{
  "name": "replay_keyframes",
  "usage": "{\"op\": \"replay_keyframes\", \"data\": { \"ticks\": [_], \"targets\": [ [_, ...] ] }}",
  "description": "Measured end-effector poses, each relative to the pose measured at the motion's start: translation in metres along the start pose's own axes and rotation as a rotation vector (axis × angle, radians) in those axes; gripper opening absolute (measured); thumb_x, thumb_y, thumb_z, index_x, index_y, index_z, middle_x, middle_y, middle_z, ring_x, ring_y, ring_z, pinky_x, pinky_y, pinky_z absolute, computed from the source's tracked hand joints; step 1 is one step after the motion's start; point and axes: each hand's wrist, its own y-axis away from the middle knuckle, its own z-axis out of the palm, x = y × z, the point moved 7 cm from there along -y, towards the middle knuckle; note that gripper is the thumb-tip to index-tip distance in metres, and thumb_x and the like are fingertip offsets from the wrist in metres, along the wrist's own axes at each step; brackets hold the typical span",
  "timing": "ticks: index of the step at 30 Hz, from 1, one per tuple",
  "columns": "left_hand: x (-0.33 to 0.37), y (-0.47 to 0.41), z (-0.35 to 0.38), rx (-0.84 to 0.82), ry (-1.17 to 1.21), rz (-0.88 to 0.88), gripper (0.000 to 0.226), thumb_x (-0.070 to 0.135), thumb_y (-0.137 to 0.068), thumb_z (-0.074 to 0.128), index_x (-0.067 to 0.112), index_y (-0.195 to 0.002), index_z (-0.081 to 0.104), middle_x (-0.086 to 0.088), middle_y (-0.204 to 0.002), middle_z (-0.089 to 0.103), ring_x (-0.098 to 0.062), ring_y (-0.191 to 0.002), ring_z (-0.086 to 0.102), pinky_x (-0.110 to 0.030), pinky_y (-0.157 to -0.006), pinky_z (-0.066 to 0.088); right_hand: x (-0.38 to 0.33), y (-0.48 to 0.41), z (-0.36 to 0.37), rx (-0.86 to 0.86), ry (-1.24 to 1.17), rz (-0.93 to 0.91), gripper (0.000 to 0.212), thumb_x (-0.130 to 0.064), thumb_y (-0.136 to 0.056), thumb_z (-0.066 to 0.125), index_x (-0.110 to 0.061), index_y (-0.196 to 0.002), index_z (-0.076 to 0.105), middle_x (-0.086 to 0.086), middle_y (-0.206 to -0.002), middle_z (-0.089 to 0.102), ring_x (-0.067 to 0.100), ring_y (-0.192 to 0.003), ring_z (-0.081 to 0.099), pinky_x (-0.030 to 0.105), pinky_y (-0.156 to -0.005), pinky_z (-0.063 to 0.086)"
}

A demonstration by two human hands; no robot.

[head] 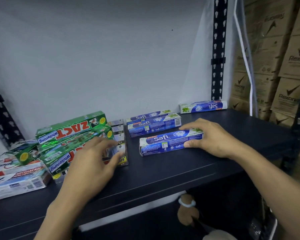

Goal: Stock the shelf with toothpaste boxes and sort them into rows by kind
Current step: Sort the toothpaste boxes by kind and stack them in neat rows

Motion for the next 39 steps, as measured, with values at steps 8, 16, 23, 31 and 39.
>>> {"op": "replay_keyframes", "data": {
  "ticks": [8, 16, 23, 31, 39],
  "targets": [
    [-0.009, 0.015, 0.007, -0.017, 0.027, -0.01, 0.035, 0.037, -0.085, 0.074, 0.031, -0.119, 0.067, 0.019, -0.12, 0.058, -0.008, -0.111, 0.055, -0.032, -0.097, 0.046, -0.007, -0.049, 0.012, -0.142, 0.133, 0.007, 0.053, -0.043, -0.078, 0.081, -0.043, -0.127, 0.06, -0.008, -0.144, 0.052, 0.015, -0.132, 0.045, 0.028, -0.102, 0.036],
    [-0.01, 0.016, 0.007, -0.02, 0.042, -0.002, 0.035, 0.038, -0.086, 0.072, 0.031, -0.121, 0.066, 0.018, -0.122, 0.06, -0.01, -0.113, 0.057, -0.038, -0.099, 0.048, -0.001, -0.048, 0.025, 0.034, 0.003, 0.01, 0.059, -0.042, -0.074, 0.085, -0.044, -0.128, 0.061, -0.009, -0.134, 0.054, 0.013, -0.129, 0.048, 0.026, -0.105, 0.037],
    [-0.01, 0.008, -0.006, 0.062, 0.175, -0.052, 0.023, 0.036, -0.089, 0.071, 0.032, -0.112, 0.07, 0.024, -0.108, 0.064, 0.016, -0.097, 0.054, -0.002, -0.085, 0.037, 0.017, -0.045, 0.01, 0.202, -0.15, 0.105, 0.055, -0.039, -0.066, 0.09, -0.038, -0.117, 0.069, -0.011, -0.126, 0.059, 0.011, -0.116, 0.057, 0.033, -0.102, 0.046],
    [0.005, -0.057, -0.021, -0.027, 0.128, -0.043, 0.032, 0.017, -0.089, 0.073, 0.024, -0.12, 0.07, 0.011, -0.113, 0.072, 0.0, -0.1, 0.065, -0.025, -0.095, 0.051, 0.016, -0.047, 0.012, 0.218, -0.106, 0.075, 0.043, -0.037, -0.073, 0.087, -0.033, -0.113, 0.073, -0.009, -0.127, 0.063, 0.013, -0.12, 0.054, 0.026, -0.098, 0.04],
    [0.008, -0.105, -0.004, -0.3, 0.014, -0.016, 0.035, 0.011, -0.084, 0.077, 0.019, -0.118, 0.073, 0.003, -0.111, 0.074, -0.007, -0.095, 0.069, -0.031, -0.092, 0.057, 0.013, -0.049, 0.014, 0.211, -0.069, 0.066, 0.046, -0.04, -0.073, 0.086, -0.031, -0.116, 0.073, -0.006, -0.13, 0.063, 0.013, -0.123, 0.054, 0.024, -0.099, 0.04]
  ]
}}
